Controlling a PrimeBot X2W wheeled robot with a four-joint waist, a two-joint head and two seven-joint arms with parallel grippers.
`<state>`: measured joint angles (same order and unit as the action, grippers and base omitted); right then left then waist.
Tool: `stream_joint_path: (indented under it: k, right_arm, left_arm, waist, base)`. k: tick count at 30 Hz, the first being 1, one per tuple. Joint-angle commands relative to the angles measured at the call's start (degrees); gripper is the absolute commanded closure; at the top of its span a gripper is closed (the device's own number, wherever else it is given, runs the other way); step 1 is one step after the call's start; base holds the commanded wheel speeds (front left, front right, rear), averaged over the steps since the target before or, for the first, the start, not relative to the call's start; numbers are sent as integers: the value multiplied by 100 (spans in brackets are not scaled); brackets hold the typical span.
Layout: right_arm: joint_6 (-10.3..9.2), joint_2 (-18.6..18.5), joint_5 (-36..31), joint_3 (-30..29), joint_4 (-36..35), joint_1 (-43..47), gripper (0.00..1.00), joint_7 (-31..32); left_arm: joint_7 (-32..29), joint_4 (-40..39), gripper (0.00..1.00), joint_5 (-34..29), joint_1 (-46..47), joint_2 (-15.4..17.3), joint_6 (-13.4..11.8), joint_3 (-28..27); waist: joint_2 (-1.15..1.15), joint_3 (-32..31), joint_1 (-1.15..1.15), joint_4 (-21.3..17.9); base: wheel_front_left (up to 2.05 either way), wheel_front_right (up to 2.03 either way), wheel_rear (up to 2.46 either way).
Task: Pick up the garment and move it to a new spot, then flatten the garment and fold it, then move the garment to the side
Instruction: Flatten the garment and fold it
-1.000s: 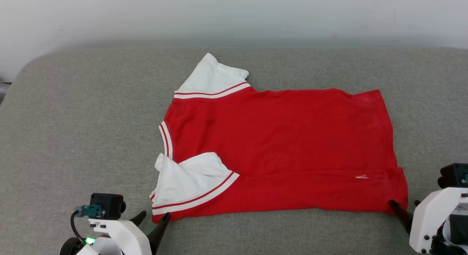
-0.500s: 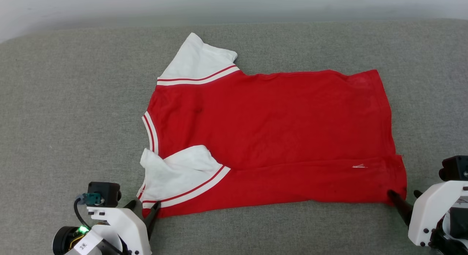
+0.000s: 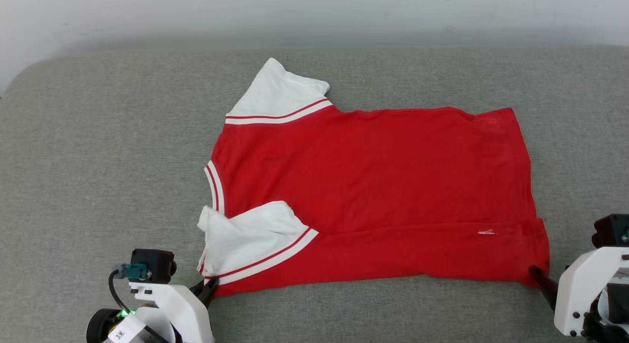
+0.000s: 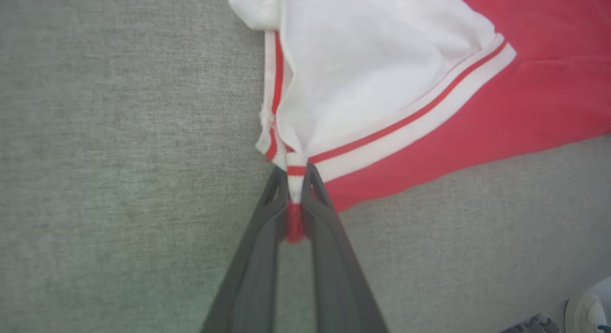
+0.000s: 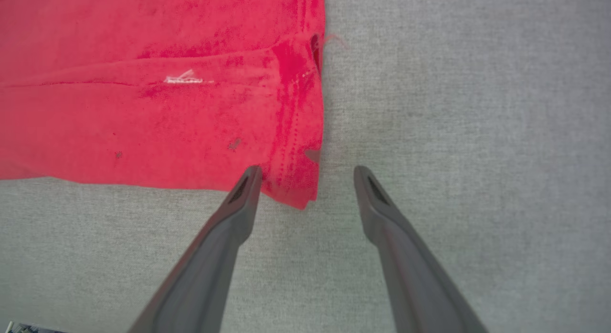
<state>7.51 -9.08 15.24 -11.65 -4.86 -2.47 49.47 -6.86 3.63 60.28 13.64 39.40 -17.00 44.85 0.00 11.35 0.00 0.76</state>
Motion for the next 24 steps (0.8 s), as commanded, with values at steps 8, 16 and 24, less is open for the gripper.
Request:
stream_joint_path:
  k: [8,16,24]
  right_arm:
    - [-5,-3,-312,-126,491,-150,0,94]
    - [-4,176,-209,-161,912,-347,0,88]
    - [-6,88,-203,61,1365,-303,100,122]
  left_arm:
    - [23,-839,100,-123,-6,282,-160,-91]
    - [-51,-1305,100,-222,61,407,-329,-112]
    - [-144,-1299,100,-261,43,471,-382,-49]
  waist:
    - [0,11,0,190]
    - [0,196,0,287]
    - [0,228,0,327]
  base:
    - [0,0,0]
    - [0,0,0]
    - [0,0,0]
